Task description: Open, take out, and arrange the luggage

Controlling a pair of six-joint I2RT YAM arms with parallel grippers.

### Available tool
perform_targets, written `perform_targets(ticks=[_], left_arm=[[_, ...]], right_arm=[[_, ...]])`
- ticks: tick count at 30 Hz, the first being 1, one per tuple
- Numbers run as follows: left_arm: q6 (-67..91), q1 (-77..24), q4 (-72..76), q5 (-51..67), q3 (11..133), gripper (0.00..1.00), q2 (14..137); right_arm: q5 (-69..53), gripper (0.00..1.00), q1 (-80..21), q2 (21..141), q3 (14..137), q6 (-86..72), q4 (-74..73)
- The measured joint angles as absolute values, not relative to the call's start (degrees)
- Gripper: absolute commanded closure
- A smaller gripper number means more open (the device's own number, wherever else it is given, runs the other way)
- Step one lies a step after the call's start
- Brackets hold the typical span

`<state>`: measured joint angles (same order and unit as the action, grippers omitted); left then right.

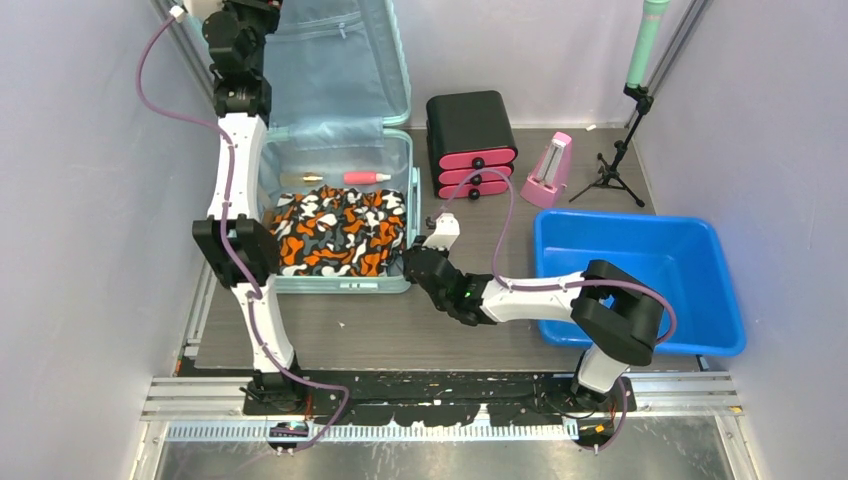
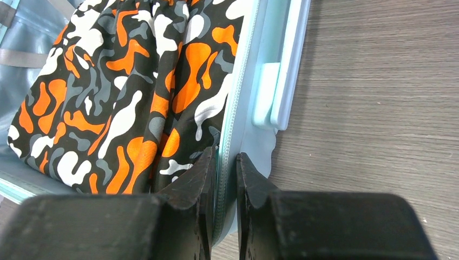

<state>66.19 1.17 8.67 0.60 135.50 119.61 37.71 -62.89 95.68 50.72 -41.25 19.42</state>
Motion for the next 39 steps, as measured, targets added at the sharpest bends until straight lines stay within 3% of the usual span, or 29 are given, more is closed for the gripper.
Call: perform_targets(ticks=[4,8,18,24,26,32,34,39], left_arm=[[66.9,1.0,10.9,1.9,136.3,0.05,121.0],[64.7,0.3,15.7,3.6,130.5,0.07,118.3],[56.2,-2.8,16.9,8.4,102.0,0.11,100.3],[45.6,-5.9,11.0,8.6,86.9,0.1,85.7],[42.4,-6.8,8.0,8.4,83.2,0.01,81.1],[33.3,-7.4,-7.8,5.3,77.2,0.0,69.4],[31.0,-7.6,-12.5,4.3,75.5,0.0,66.4],[27.9,-7.9,-21.7,2.8,70.4,0.0,61.0]], right_arm=[[37.8,1.0,-63.2,95.2,50.4,-40.8,19.0],[37.8,1.0,-63.2,95.1,50.6,-40.8,18.5],[38.6,1.0,-63.4,95.7,52.4,-40.2,15.9],[39.6,1.0,-63.6,96.0,52.9,-40.0,15.5],[39.6,1.0,-63.6,96.1,52.9,-40.0,15.5],[39.9,1.0,-63.7,96.1,52.9,-40.2,15.5],[40.0,0.95,-63.7,96.1,52.9,-40.7,15.5],[40.4,0.64,-63.7,95.8,52.6,-41.9,15.2]])
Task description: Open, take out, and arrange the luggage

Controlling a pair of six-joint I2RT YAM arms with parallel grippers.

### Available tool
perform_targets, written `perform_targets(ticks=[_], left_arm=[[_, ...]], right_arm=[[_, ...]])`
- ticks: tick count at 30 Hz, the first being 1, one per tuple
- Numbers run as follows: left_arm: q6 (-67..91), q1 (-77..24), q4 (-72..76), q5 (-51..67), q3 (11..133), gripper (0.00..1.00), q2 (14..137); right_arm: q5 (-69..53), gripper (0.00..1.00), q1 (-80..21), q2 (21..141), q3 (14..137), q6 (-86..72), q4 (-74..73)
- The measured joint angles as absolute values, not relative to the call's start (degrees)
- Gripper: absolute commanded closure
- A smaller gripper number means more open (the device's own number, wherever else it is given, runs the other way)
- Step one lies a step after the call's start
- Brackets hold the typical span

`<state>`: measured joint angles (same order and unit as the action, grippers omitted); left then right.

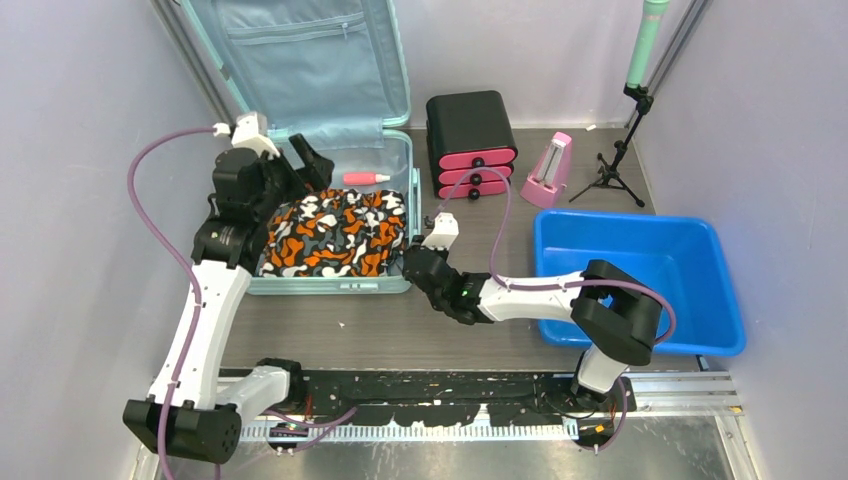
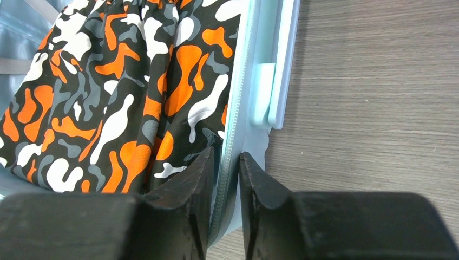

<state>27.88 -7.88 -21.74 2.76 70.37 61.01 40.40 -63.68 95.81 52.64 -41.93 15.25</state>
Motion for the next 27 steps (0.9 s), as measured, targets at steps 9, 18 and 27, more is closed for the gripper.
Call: perform_targets(ticks=[9,18,27], left_arm=[[23.8,-7.9,-34.4,-3.3,63.3,0.0,54.9],[19.6,-7.9,-37.5,-7.2,55.7,0.0,46.6],[17.2,-11.3,-37.6,-20.1,52.3,0.0,41.4]], right_arm=[[38.1,0.36,-64.3,92.2,52.1,-42.4,8.6],[36.9,0.24,-65.2,86.6,53.5,-43.3,-2.4],[38.1,0.19,-65.2,90.8,69.7,-42.5,-6.0]])
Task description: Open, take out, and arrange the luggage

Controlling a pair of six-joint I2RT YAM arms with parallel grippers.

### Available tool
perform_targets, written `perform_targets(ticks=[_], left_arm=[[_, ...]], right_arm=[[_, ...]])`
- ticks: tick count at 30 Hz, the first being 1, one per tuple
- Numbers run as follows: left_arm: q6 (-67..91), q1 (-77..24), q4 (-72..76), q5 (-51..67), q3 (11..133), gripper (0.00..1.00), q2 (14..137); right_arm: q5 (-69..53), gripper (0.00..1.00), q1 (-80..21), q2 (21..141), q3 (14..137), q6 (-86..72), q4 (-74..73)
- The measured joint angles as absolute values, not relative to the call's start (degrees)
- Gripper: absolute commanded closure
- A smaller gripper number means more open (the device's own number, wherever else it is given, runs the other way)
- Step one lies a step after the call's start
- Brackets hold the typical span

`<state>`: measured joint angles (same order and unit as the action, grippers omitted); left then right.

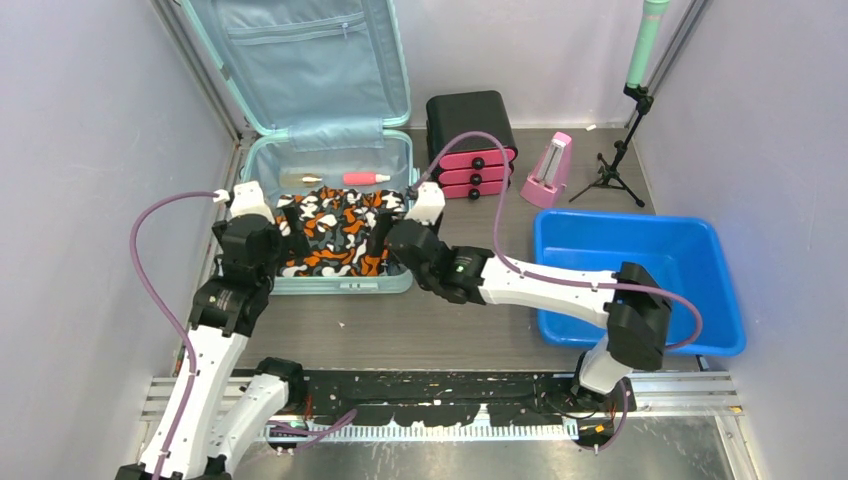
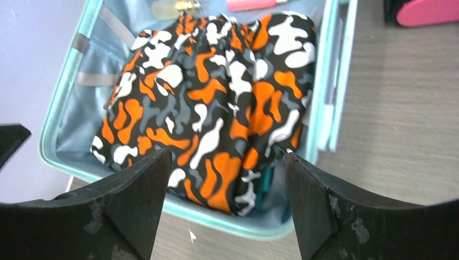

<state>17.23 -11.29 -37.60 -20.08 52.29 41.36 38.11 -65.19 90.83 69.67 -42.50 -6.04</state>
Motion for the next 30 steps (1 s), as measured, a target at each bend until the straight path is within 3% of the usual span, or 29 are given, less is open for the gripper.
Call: perform_targets(ticks=[8,14,20,30], left_arm=[[17.4,-15.0,-40.1,-34.7,52.6,0.0,37.8],[18.0,-16.3,-41.6,-42.5,54.0,0.0,35.5],[18.0,-16.8,-41.7,-44.2,54.0,0.0,34.9],[18.0,-16.8,-41.9,-44.4,54.0,0.0,34.9]], right_arm=[[41.5,0.2,-65.2,103.7,82.4,-39.4,-7.1],[43.2,0.11,-64.6,112.9,90.5,-38.1,-11.1],[44.9,0.08,-63.7,116.9,93.7,-36.5,-14.5],[43.5,0.1,-60.8,120.7,97.0,-37.2,-18.4]])
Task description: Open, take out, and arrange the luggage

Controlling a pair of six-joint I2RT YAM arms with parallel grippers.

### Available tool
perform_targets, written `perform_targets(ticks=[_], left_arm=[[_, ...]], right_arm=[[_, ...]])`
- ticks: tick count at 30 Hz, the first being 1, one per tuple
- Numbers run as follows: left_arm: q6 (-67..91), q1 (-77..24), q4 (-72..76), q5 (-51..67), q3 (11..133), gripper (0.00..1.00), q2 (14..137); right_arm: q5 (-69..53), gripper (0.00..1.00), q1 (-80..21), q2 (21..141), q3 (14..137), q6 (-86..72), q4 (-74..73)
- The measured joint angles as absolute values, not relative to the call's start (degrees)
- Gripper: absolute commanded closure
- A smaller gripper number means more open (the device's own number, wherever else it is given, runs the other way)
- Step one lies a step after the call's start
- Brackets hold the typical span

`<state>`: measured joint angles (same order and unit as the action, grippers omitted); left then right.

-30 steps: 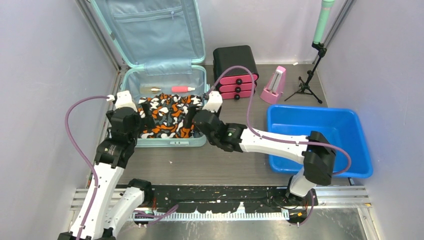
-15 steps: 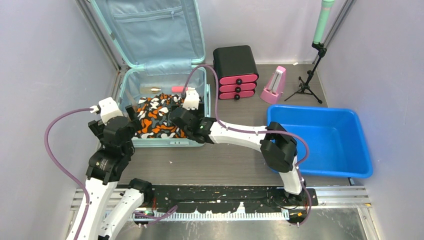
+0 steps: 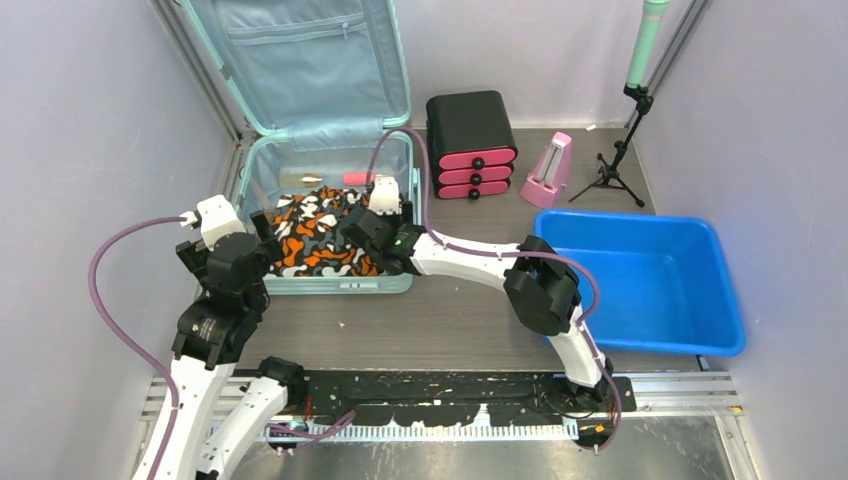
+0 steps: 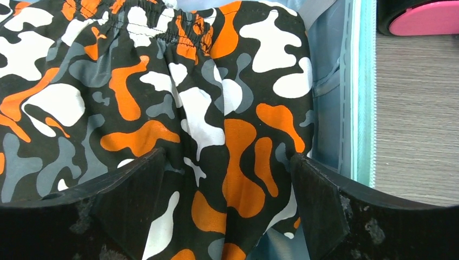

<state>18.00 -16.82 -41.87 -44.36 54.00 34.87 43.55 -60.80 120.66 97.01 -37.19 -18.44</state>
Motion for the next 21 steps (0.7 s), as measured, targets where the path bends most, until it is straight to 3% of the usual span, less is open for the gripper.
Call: perform_targets(ticks=[5,11,14,17,20,21], left_arm=[[17.8,-16.8,-41.6,-42.7,53.8,0.0,35.1],[17.5,-16.8,-40.4,-40.1,52.9,0.03,37.3],[17.6,-16.8,-39.9,-39.2,52.0,0.05,37.3],[18.9,-16.8,-39.6,-38.2,51.9,0.08,37.0],[19.6,-16.8,-38.7,-36.7,51.9,0.1,37.0],[19.7,-16.8,-38.4,-36.1,52.0,0.11,37.1]], right_arm=[[42.0,0.16,-60.1,121.8,97.8,-37.6,-18.4],[41.1,0.15,-59.5,123.1,98.7,-37.9,-18.4],[41.1,0.21,-59.5,123.9,99.9,-37.9,-19.5],[41.0,0.36,-59.3,124.4,100.6,-38.1,-20.8],[40.4,0.64,-58.8,124.7,100.7,-38.3,-21.3],[39.9,0.69,-58.6,124.7,100.7,-38.3,-21.3]])
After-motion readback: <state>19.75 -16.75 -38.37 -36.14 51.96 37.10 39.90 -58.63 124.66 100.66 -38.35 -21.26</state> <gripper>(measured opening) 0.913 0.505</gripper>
